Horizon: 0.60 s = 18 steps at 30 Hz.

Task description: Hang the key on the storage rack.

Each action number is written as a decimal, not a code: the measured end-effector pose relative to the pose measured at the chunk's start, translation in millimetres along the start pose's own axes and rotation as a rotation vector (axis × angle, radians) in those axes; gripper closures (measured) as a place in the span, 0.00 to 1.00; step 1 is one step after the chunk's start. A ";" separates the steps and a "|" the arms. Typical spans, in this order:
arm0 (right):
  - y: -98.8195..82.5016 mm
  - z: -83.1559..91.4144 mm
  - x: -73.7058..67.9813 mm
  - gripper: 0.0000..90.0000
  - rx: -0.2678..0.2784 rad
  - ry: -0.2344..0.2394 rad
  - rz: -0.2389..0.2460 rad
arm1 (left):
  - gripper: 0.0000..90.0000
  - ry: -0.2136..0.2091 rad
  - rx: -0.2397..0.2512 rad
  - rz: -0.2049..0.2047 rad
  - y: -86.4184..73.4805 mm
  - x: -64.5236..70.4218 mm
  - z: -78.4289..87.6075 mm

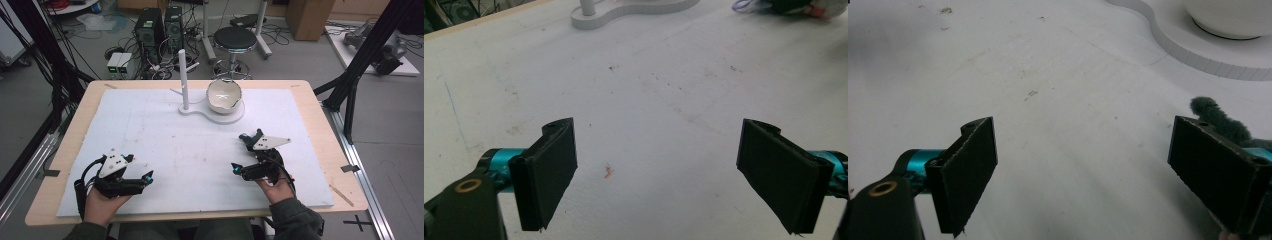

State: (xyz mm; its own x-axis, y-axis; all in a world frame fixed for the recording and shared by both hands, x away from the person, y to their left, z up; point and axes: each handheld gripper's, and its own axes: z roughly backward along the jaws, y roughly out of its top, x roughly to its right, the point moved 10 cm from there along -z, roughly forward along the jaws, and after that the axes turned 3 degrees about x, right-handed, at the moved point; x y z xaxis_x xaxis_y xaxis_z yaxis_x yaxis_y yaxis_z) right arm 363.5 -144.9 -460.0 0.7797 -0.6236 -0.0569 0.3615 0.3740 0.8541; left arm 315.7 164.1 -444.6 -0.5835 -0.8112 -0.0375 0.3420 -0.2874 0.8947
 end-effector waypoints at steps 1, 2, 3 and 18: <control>0.0 0.0 0.0 0.13 0.000 0.000 0.000 | 0.19 0.002 0.000 0.000 0.0 -0.3 0.1; -0.3 -0.9 0.9 0.13 -0.001 0.000 0.006 | 0.19 0.000 0.001 0.000 0.1 -0.2 0.1; -0.3 -0.9 0.9 0.13 -0.001 0.000 0.006 | 0.19 -0.001 0.001 0.000 0.1 -0.1 0.1; 0.2 1.9 1.0 0.13 0.004 -0.006 0.006 | 0.19 -0.003 0.002 -0.004 0.0 0.4 0.7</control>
State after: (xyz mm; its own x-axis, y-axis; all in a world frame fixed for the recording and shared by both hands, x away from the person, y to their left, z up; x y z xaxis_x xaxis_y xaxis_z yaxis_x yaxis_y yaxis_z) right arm 363.4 -146.7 -458.9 0.7785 -0.6257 -0.0490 0.3551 0.3747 0.8565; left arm 314.9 164.0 -444.3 -0.5873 -0.8084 -0.0393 0.3386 -0.2895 0.8953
